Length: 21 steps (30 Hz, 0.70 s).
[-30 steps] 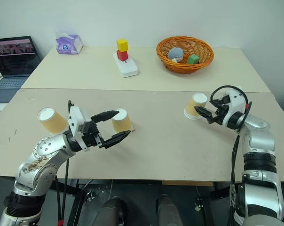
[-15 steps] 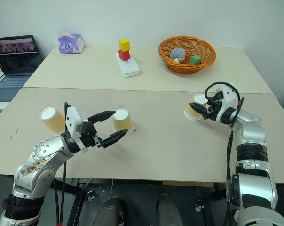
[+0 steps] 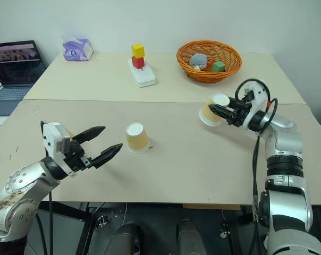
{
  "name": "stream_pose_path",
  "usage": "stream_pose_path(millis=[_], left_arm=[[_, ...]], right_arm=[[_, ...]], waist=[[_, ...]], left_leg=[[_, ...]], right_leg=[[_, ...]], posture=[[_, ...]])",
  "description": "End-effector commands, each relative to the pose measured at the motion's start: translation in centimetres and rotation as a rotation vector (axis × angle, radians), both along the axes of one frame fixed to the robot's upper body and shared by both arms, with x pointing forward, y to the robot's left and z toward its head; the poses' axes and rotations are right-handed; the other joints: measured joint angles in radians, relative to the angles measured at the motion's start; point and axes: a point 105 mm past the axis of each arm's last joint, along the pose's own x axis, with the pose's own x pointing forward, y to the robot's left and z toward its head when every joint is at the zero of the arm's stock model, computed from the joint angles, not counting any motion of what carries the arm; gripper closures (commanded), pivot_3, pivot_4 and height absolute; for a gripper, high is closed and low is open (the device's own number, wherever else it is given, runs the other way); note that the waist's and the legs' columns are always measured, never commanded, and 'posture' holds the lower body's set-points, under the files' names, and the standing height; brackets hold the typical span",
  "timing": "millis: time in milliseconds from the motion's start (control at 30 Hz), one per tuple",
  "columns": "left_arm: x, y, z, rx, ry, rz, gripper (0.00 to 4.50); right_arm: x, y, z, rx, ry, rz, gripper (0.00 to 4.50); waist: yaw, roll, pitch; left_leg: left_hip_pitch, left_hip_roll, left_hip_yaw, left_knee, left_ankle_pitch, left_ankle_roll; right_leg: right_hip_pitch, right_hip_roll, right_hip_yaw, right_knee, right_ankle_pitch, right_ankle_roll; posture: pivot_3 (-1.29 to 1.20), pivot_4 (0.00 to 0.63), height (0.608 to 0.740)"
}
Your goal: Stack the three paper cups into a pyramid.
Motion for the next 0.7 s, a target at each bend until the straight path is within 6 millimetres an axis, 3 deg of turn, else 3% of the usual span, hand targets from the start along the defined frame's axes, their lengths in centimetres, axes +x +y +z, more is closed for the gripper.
stream_pose_path(millis=[33, 333, 700], left_arm=[[-0.6, -0.4, 0.7, 0.014, -0.042, -0.004, 0.0], [-0.8, -0.8, 0.1, 0.006, -0.036, 0.004, 0.0], [-0.9, -0.9, 0.2, 0.006, -0.042, 0.014, 0.0]], right_arm=[[-2.7, 5.0, 0.1, -0.077, 0.025, 0.306, 1.38], [-3.8, 9.7, -3.0, -0.246, 0.099, 0.545, 1.38], [-3.2, 11.6, -3.7, -0.256, 0.088, 0.601, 1.38]], waist=[[-0.001, 0.0, 0.0], [0.007, 0.0, 0.0], [0.006, 0.0, 0.0]], left_leg=[[0.001, 0.0, 0.0, 0.0, 0.0, 0.0], [0.0, 0.0, 0.0, 0.0, 0.0, 0.0], [0.0, 0.0, 0.0, 0.0, 0.0, 0.0]], right_leg=[[0.001, 0.0, 0.0, 0.0, 0.0, 0.0], [0.001, -0.001, 0.0, -0.001, 0.0, 0.0], [0.001, -0.001, 0.0, -0.001, 0.0, 0.0]], posture=[[0.0, 0.15, 0.666], [0.0, 0.15, 0.666], [0.0, 0.15, 0.666]])
